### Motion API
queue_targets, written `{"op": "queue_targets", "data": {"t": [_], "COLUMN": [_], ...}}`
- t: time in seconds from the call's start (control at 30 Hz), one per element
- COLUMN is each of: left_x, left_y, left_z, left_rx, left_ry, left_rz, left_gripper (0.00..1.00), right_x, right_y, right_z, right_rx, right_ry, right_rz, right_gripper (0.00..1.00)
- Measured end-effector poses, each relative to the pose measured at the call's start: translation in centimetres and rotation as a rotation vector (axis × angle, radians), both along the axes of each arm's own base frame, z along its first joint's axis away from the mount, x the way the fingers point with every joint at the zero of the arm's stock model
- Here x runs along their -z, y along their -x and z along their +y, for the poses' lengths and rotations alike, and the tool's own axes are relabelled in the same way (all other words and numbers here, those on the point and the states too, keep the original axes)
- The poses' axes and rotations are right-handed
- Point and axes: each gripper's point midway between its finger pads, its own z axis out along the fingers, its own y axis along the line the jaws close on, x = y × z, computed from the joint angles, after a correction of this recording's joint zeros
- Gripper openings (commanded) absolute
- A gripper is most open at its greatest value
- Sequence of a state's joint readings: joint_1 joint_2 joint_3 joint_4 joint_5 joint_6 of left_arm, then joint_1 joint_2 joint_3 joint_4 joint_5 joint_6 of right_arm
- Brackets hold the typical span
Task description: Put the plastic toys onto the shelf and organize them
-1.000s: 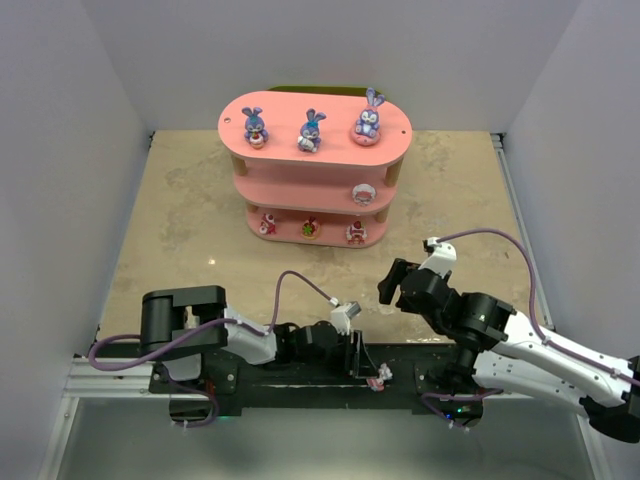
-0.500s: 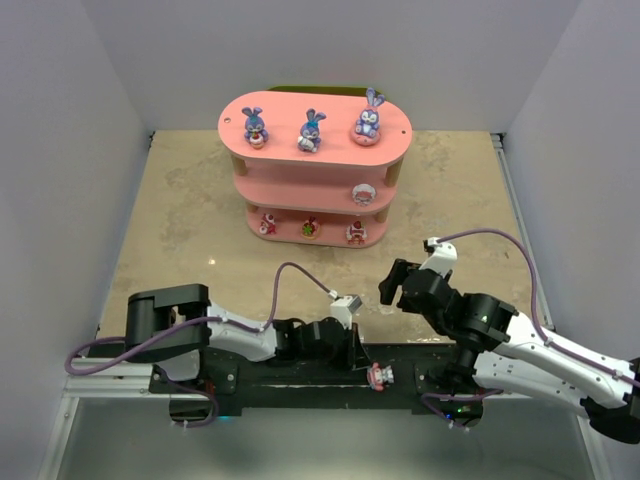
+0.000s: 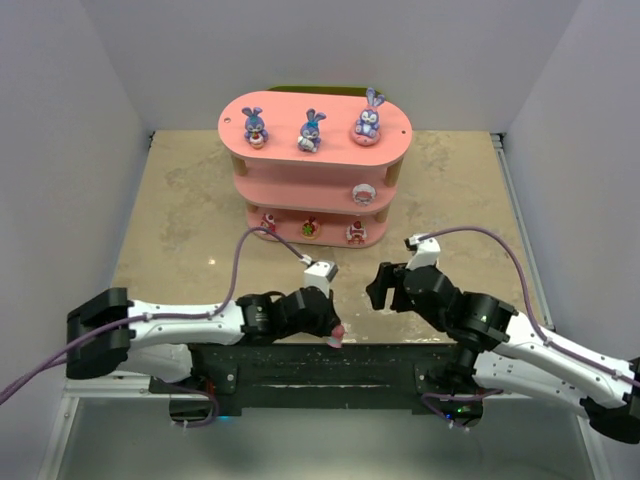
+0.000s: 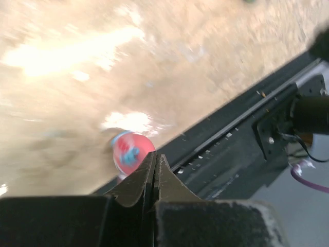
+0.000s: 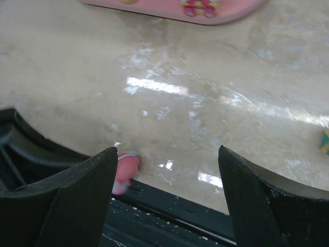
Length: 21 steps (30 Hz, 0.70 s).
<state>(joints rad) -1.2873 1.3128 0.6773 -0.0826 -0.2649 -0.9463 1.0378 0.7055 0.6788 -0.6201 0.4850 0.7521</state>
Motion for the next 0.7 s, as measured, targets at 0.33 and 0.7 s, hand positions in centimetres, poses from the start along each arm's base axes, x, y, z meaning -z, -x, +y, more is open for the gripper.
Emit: {"op": "queue_targets", "data": {"t": [0.33,0.7], "left_x": [-5.3,-1.3], "left_y": [-3.9,-4.3], "left_z": [5.7,9.1], "left_rx": [-0.074,-0.142], "left_ry": [-0.077,-0.204], "left_rz": [-0.116,-0.069], "left_gripper": [0.17,0.77], "right_x": [-3.0,3.9], "right_y": [0.8,-0.5], "right_z": [6.6,8.6], "right_rx": [-0.396,-0.391], "right_ry": [-0.057,0.093], "right_rz": [-0.141,-0.001], "right_gripper": [0.84,0.84]}}
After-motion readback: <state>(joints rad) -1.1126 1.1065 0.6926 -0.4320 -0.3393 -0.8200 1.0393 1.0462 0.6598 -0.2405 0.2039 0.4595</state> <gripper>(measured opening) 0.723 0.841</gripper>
